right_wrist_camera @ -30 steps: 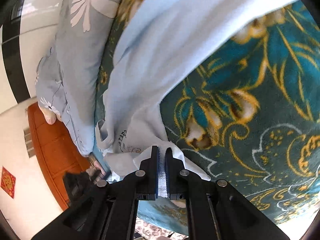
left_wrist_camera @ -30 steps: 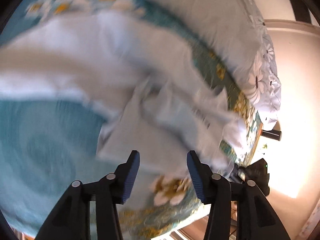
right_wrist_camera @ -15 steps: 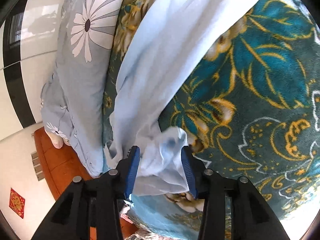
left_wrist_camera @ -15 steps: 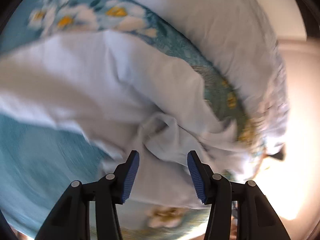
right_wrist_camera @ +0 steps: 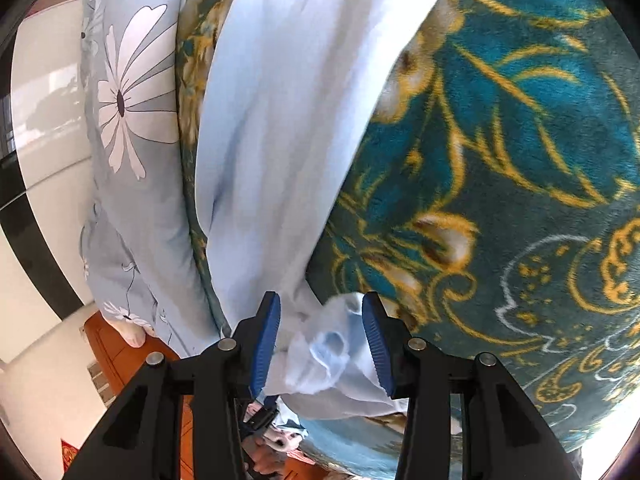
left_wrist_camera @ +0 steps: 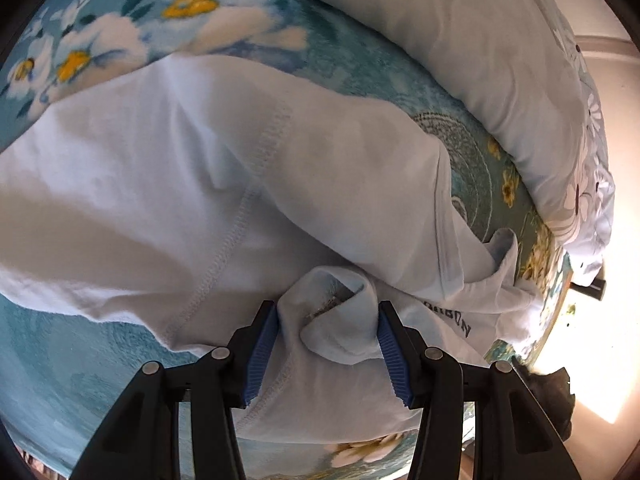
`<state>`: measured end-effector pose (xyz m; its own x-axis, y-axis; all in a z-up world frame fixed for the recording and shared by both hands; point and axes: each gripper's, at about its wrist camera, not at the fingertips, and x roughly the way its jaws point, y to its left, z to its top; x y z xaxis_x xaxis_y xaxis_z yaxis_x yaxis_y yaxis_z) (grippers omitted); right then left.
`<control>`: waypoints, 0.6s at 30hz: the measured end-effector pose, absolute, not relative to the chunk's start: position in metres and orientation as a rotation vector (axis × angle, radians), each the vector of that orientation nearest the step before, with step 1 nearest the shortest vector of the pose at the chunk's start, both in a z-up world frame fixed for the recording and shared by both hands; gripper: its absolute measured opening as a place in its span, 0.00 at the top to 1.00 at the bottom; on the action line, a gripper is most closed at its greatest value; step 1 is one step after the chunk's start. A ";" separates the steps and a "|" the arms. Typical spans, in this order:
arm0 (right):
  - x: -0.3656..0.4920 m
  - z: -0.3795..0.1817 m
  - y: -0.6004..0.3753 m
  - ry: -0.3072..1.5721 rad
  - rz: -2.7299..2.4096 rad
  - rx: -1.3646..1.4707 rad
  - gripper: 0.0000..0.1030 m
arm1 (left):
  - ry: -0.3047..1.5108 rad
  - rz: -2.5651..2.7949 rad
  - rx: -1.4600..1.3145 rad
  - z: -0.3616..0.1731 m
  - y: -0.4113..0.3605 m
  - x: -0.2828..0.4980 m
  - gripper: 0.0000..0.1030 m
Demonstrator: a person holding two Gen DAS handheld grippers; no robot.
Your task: Fold clothes
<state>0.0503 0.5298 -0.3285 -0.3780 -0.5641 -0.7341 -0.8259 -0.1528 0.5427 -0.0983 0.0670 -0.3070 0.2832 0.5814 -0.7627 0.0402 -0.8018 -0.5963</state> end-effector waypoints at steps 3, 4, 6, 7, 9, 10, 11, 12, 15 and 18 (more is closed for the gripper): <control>0.037 -0.325 0.522 1.790 1.580 -1.641 0.92 | -0.562 1.535 -2.058 -0.301 0.068 -0.097 0.49; 0.036 -0.321 0.521 1.771 1.598 -1.651 0.93 | -0.537 1.542 -2.047 -0.297 0.070 -0.096 0.49; 0.034 -0.314 0.519 1.739 1.631 -1.665 0.94 | -0.444 1.559 -2.028 -0.291 0.076 -0.096 0.49; 0.034 -0.308 0.518 1.743 1.647 -1.655 0.95 | -0.398 1.567 -2.018 -0.287 0.079 -0.095 0.49; 0.036 -0.295 0.516 1.762 1.685 -1.629 0.95 | -0.304 1.572 -2.003 -0.284 0.086 -0.094 0.49; 0.037 -0.288 0.514 1.771 1.706 -1.619 0.95 | -0.272 1.570 -1.998 -0.284 0.089 -0.094 0.49; 0.039 -0.281 0.511 1.775 1.729 -1.613 0.95 | -0.243 1.568 -1.993 -0.284 0.090 -0.093 0.49; 0.041 -0.272 0.507 1.779 1.753 -1.607 0.95 | -0.245 1.565 -1.994 -0.285 0.089 -0.094 0.49; 0.048 -0.243 0.489 1.806 1.795 -1.580 0.95 | -0.298 1.539 -1.981 -0.288 0.084 -0.095 0.50; 0.075 -0.226 0.474 1.844 1.804 -1.526 0.95 | -0.307 1.532 -1.945 -0.286 0.079 -0.094 0.73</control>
